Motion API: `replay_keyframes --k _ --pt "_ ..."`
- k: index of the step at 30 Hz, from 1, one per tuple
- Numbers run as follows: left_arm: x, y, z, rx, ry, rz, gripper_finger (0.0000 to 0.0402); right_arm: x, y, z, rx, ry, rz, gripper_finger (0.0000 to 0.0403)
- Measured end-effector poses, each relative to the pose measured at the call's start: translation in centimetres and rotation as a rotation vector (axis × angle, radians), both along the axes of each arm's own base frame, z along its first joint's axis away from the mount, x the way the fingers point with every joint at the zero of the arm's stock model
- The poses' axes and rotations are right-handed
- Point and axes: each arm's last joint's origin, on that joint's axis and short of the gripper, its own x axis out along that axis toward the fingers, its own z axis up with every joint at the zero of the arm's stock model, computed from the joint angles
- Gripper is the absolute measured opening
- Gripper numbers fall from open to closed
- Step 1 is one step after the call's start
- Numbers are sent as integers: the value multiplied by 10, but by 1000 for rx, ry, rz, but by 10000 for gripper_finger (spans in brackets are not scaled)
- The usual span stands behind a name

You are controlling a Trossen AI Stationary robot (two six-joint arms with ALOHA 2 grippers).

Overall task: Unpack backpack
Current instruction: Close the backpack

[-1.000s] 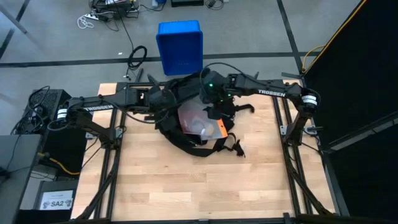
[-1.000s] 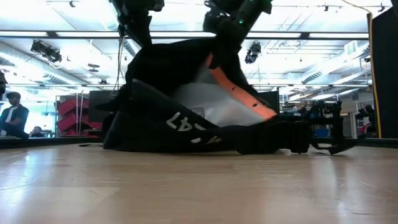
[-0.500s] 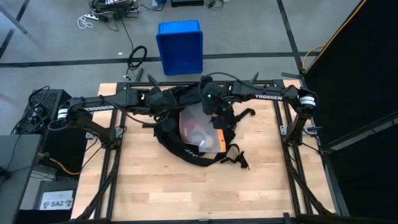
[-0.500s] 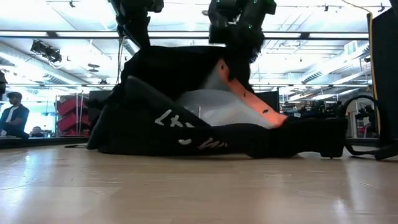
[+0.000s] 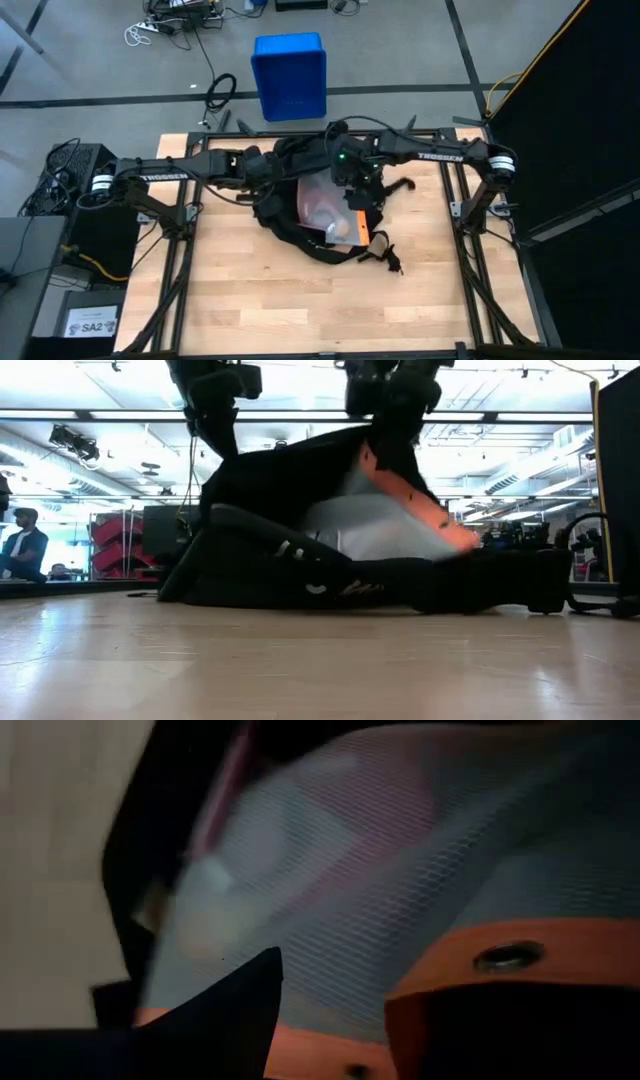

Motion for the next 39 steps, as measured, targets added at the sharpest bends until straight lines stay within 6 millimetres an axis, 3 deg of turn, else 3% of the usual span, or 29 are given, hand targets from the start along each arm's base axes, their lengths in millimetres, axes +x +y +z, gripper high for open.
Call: replay_keyframes --k 6,11,17,20,26,31,35,39 --pt "-3 0 -3 5 45 -18 0 -20 -5 14 -207 72 -150 210" --pt "-2 0 -1 9 22 -18 0 -18 -6 9 -204 87 -162 213" --pt "1 0 1 11 -10 -20 0 -9 -14 3 -135 -36 -141 209" --pt "7 -4 4 44 -58 -95 0 -10 -23 -2 -173 -35 -174 209" --pt "36 -34 -6 177 -50 -434 0 -19 -47 -8 -194 -9 -266 209" --pt "64 -55 -31 268 20 -667 8 -22 -55 -9 -147 -18 -280 204" --pt "88 -75 -57 250 7 -867 43 -22 -55 -9 -124 -25 -271 204" --pt "110 -91 -79 282 -29 -950 102 -22 -55 -9 -122 -27 -268 205"
